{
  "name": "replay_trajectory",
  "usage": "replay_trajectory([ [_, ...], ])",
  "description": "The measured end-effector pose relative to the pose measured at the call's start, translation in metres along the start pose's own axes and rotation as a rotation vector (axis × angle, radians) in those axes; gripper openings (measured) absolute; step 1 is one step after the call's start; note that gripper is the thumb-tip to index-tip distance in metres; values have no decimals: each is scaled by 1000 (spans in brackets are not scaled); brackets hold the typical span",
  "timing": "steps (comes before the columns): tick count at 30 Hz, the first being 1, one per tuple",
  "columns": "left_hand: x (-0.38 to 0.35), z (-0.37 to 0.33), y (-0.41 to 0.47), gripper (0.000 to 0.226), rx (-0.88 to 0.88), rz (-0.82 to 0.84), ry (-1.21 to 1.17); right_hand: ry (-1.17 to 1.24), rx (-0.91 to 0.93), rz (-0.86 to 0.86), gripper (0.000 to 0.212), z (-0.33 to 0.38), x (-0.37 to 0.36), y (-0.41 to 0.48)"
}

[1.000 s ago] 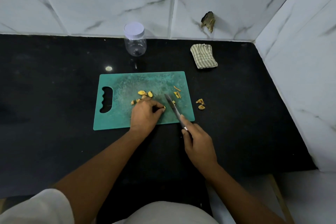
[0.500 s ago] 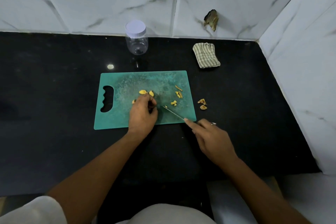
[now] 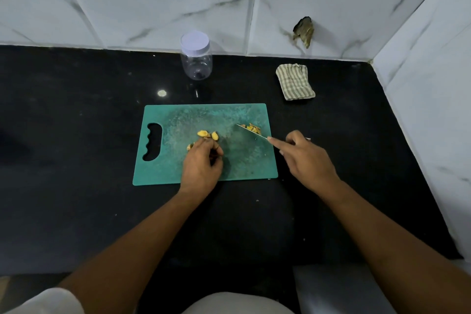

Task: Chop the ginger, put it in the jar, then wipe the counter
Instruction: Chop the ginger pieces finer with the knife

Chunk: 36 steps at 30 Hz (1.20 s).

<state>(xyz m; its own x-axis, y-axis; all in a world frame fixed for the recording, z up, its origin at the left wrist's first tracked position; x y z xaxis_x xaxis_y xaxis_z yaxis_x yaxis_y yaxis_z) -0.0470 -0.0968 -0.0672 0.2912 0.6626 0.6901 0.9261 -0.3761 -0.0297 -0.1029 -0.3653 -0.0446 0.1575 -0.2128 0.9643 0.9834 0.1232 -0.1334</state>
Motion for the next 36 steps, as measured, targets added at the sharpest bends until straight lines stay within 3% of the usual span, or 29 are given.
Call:
replay_trajectory([
  [7, 5, -5, 0, 23, -6, 22, -41, 115, -31, -10, 46, 8, 9, 24],
  [11, 20, -12, 6, 14, -27, -31, -27, 345, -74, -93, 47, 20, 9, 21],
  [14, 30, -12, 22, 14, 23, -83, 195, 591, -142, -206, 47, 30, -1, 5],
  [18, 28, -13, 43, 32, 72, 19, 583, 744, -200, -237, 42, 47, -23, -23],
  [21, 24, -17, 49, 31, 63, 35, 675, 795, -203, -238, 41, 56, -33, -41],
  [29, 27, -18, 55, 21, -75, 90, 687, 808, -236, -235, 43, 65, -35, -64],
  [36, 5, -20, 23, 15, -129, 138, 317, 857, -278, -241, 41, 72, -40, -68],
])
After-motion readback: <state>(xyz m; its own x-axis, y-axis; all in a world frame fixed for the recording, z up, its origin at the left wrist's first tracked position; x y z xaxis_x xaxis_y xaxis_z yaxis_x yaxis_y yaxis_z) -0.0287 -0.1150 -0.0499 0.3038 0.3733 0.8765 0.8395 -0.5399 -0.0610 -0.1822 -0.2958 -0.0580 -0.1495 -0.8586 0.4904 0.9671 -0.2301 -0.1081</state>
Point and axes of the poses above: each hand's wrist, its own y-axis towards the middle knuckle, its own x-axis out of the back of the hand, z = x × y, the point moved 2 cm from there along y, towards the middle knuckle, and after that the axes turned 10 degrees about z, right-handed, at the moved point
